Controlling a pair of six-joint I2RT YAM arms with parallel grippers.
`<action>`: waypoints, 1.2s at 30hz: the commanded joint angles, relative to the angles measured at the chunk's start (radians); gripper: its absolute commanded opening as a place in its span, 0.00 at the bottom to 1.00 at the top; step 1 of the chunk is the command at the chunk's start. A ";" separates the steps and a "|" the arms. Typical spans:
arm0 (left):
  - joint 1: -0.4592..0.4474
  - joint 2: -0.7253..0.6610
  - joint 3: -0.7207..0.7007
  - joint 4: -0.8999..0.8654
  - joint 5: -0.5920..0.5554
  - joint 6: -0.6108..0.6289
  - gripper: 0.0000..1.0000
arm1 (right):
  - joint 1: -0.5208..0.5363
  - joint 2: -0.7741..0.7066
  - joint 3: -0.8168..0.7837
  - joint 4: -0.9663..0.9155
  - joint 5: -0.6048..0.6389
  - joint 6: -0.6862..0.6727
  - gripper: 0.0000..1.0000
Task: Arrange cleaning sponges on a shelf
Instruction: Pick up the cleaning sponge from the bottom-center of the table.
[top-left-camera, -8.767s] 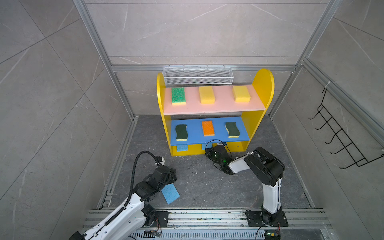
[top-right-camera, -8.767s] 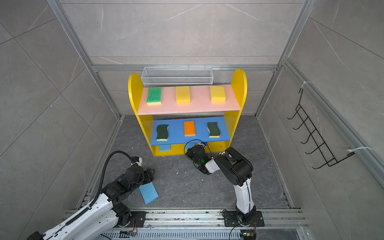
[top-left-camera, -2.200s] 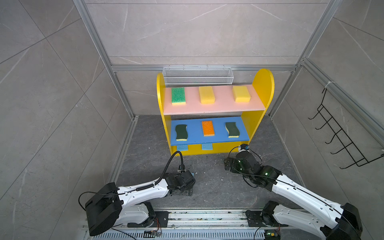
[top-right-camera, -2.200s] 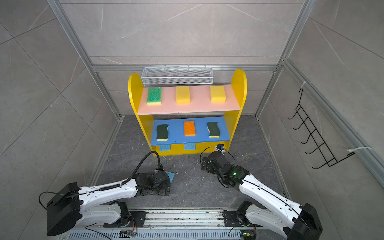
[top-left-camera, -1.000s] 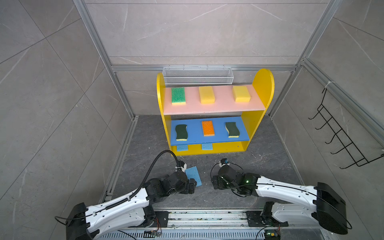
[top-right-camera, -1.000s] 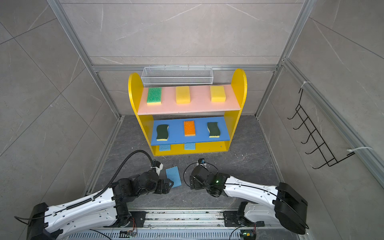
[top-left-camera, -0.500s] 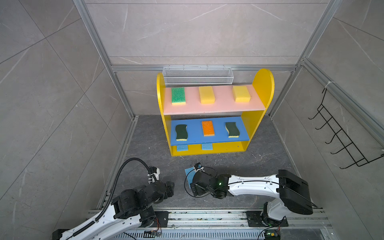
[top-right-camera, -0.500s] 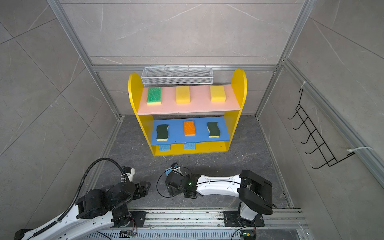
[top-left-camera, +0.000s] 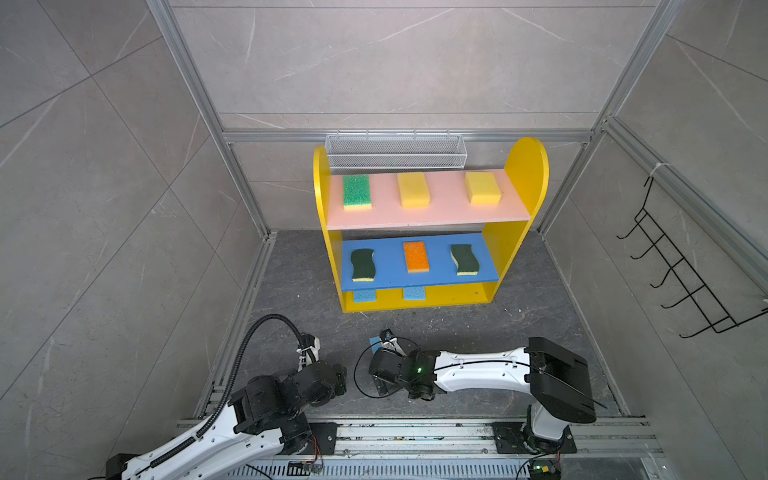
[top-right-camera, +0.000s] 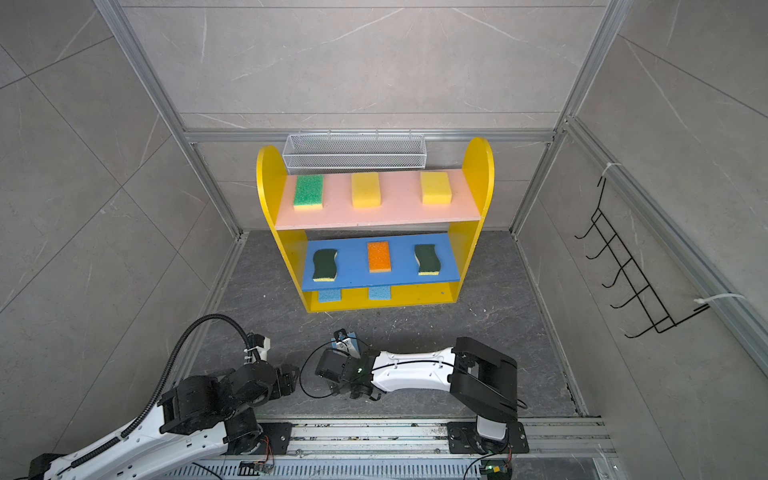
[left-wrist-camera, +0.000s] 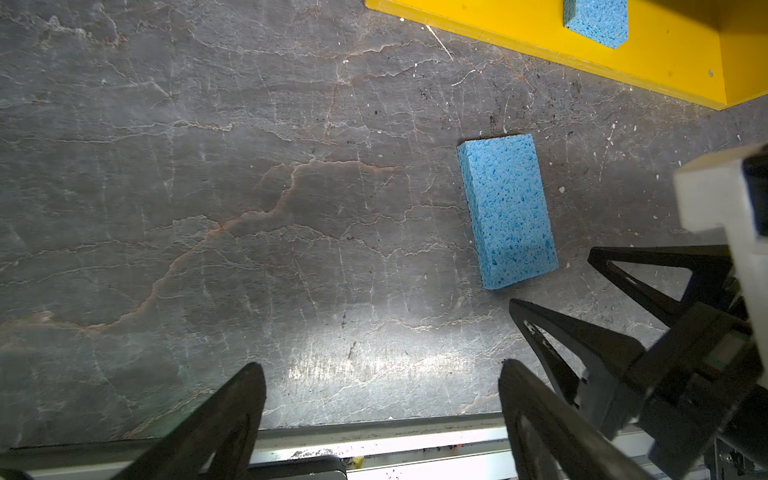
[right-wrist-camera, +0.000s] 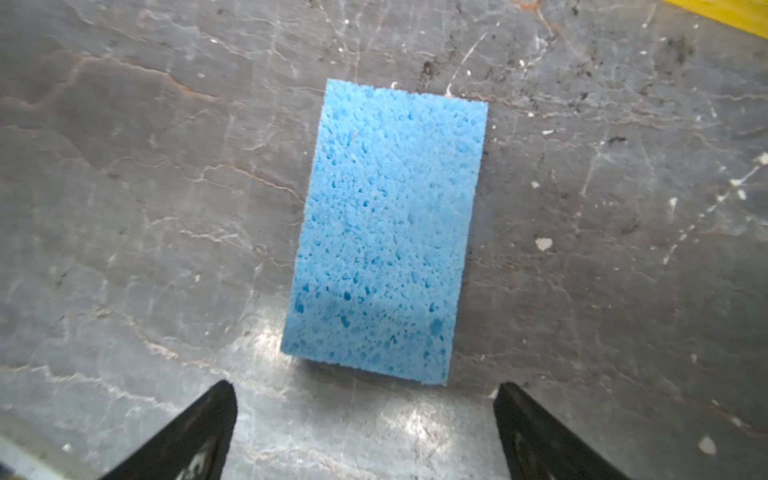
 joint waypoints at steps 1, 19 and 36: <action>0.003 0.000 0.030 0.014 -0.014 0.021 0.90 | 0.004 0.040 0.029 -0.047 0.038 0.037 0.99; 0.001 -0.014 0.041 0.004 -0.022 0.026 0.91 | 0.004 0.157 0.065 -0.011 0.000 0.075 0.97; 0.003 0.033 0.056 0.029 -0.018 0.024 0.90 | 0.000 0.131 -0.014 0.049 0.101 0.115 0.78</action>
